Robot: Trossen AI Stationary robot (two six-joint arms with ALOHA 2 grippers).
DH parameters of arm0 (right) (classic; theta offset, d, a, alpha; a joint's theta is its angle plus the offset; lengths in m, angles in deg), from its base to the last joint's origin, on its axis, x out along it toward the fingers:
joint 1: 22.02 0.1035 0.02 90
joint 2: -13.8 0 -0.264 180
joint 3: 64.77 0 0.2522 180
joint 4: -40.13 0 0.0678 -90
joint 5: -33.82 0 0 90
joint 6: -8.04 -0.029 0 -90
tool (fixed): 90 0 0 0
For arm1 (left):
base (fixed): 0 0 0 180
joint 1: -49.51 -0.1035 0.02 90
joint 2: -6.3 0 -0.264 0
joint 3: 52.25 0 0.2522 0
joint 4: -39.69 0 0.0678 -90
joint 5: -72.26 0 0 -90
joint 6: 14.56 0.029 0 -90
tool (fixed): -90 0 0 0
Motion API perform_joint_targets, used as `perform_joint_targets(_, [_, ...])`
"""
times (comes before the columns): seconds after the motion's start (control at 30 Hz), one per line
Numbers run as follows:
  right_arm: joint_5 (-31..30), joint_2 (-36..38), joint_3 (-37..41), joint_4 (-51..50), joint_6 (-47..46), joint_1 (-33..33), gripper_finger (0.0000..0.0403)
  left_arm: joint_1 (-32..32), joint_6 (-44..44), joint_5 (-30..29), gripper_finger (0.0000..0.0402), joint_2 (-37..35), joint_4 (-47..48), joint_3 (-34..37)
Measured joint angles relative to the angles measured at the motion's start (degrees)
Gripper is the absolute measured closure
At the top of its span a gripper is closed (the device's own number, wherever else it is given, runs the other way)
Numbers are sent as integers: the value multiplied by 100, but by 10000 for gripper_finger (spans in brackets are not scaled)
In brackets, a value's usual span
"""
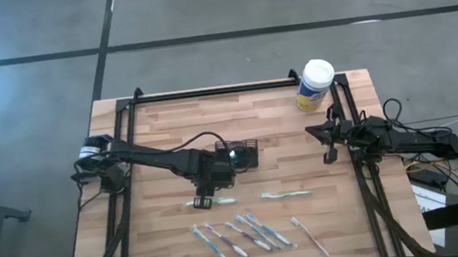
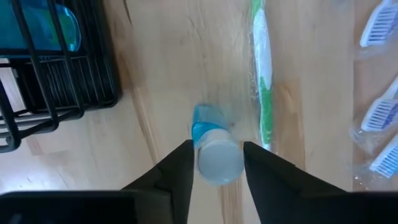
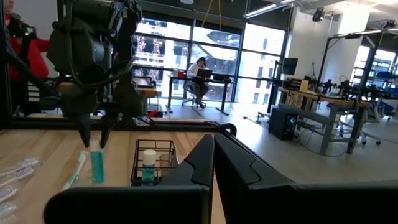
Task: Pick & Place toothbrushing station
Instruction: Put the mouthwash into the wire organizer
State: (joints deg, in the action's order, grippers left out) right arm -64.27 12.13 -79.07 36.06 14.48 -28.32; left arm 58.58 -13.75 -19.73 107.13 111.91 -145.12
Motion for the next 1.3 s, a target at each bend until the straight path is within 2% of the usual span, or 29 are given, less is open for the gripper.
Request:
perform_joint_targets(0.53, [0, 4, 0, 0, -20, 0, 394, 0, -716, 4, 154, -94, 87, -134])
perform_joint_targets(0.63, [0, 4, 0, 0, -31, 0, 394, -1, -1100, 6, 140, -148, 156, -267])
perform_joint_targets(0.8, [0, 4, 0, 1, -42, 1, 394, -40, -2947, 18, 139, -177, 302, -323])
perform_joint_targets(0.9, [0, 4, 0, 2, -26, 0, 394, -47, -3674, 55, 143, -177, 364, -284])
perform_joint_targets(1.0, [0, 4, 0, 0, -38, 2, 394, -41, -3970, -3, 144, -173, 268, -215])
perform_joint_targets(1.3, [0, 4, 0, 2, -25, 0, 394, -41, -4146, -34, 146, -170, 90, 141])
